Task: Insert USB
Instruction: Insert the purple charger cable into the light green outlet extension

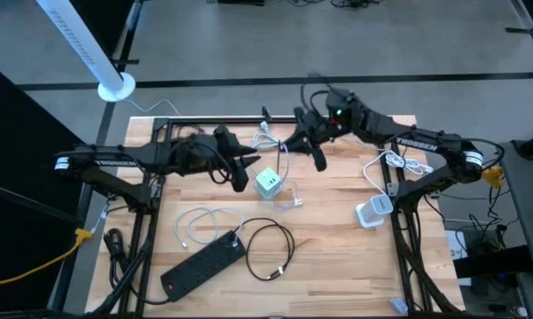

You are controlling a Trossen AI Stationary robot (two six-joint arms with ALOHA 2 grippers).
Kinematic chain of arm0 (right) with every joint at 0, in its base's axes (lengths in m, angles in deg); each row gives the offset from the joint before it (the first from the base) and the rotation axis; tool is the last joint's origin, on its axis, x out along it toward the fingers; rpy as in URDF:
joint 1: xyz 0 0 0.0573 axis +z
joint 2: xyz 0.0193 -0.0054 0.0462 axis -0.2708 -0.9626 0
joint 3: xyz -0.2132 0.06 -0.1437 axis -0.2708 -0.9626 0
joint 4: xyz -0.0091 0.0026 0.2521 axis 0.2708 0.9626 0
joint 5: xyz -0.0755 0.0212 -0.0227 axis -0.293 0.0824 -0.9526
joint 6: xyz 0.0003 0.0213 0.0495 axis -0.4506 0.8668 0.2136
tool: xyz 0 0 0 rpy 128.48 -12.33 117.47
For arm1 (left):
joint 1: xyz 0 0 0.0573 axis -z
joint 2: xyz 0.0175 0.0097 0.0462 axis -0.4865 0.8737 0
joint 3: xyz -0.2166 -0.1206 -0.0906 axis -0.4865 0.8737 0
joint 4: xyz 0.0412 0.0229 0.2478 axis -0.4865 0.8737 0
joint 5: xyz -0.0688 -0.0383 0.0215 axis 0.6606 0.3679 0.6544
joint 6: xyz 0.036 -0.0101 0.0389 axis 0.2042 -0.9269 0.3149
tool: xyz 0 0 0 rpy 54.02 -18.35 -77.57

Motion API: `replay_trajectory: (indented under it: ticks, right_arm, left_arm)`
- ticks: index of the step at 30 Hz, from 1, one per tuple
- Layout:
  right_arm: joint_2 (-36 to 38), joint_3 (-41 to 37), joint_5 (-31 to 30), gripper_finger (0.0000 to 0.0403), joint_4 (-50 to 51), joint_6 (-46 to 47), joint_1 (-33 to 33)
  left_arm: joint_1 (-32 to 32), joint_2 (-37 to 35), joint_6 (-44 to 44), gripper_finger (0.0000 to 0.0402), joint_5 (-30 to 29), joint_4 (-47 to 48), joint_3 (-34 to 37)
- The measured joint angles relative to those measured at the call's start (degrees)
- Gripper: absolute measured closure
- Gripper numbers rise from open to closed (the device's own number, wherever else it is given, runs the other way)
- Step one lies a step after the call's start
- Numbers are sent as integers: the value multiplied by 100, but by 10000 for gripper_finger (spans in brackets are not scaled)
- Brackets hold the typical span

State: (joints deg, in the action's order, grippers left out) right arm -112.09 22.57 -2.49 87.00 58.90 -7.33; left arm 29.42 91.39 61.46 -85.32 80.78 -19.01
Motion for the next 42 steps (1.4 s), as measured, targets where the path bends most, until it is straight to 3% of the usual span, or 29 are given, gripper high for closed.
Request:
replay_trajectory:
  ticks: [7,13,20,25,30,34,37,42]
  right_arm:
    - [-356,-1505,1020,386,-1949,-434,-101]
    - [-919,-1822,879,386,-2220,-829,-98]
    - [-951,-1921,-875,386,-2206,-235,117]
    - [-810,-2057,-2724,386,-2337,-30,753]
    - [-883,-2451,-4610,386,-3641,846,1499]
    - [-922,-2781,-6258,386,-4112,909,2007]
    - [-1044,-2825,-6689,386,-4288,941,2169]
    - [-1879,-2839,-6762,386,-5122,1125,2213]
  left_arm:
    - [447,46,-1466,331,-516,-549,913]
    - [553,143,-2081,336,-666,-702,1321]
    - [552,315,-1963,337,-512,-676,1361]
    - [710,305,-1916,338,-178,-602,1361]
    - [1009,237,-1641,338,-204,-210,1361]
    - [1307,110,-1315,339,-216,130,1448]
    - [1548,-129,-975,339,-225,84,1805]
    - [1851,-895,-936,339,-615,-486,3025]
